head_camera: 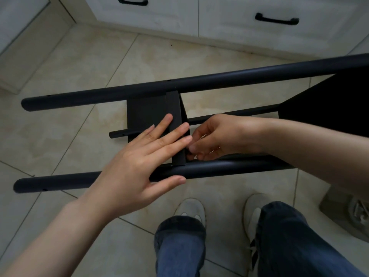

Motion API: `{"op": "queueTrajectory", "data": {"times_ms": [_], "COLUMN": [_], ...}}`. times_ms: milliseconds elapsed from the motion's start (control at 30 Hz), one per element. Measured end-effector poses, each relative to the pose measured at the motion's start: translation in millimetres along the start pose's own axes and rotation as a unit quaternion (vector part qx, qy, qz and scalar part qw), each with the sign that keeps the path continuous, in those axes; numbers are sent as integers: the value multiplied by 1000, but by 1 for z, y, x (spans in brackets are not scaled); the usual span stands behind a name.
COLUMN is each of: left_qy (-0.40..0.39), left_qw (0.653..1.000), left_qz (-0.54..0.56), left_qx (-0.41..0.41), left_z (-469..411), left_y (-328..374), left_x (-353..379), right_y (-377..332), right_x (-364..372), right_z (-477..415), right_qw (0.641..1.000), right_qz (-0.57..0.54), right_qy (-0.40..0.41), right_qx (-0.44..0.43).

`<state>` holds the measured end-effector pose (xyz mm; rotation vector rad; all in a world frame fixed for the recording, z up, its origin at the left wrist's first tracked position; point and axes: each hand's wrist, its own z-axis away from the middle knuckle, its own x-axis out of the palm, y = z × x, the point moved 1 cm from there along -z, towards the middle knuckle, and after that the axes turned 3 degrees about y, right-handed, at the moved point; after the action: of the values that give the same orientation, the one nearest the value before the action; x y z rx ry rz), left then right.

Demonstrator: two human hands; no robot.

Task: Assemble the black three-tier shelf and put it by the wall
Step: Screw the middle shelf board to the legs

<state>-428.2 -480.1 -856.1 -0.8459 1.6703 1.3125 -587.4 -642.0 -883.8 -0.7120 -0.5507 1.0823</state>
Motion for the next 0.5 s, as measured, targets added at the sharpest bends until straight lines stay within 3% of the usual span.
{"op": "queueTrajectory", "data": {"times_ms": [500], "left_qy": [12], "left_qw": [1000], "left_qz": [15], "left_qx": [0], "left_z": [3], "left_y": [-1], "left_x": [3], "right_y": [-1], "right_x": [10], "right_z": [-18], "right_qw": [998], "right_qz": [22], "right_qy": [-59], "right_qx": [-4]}}
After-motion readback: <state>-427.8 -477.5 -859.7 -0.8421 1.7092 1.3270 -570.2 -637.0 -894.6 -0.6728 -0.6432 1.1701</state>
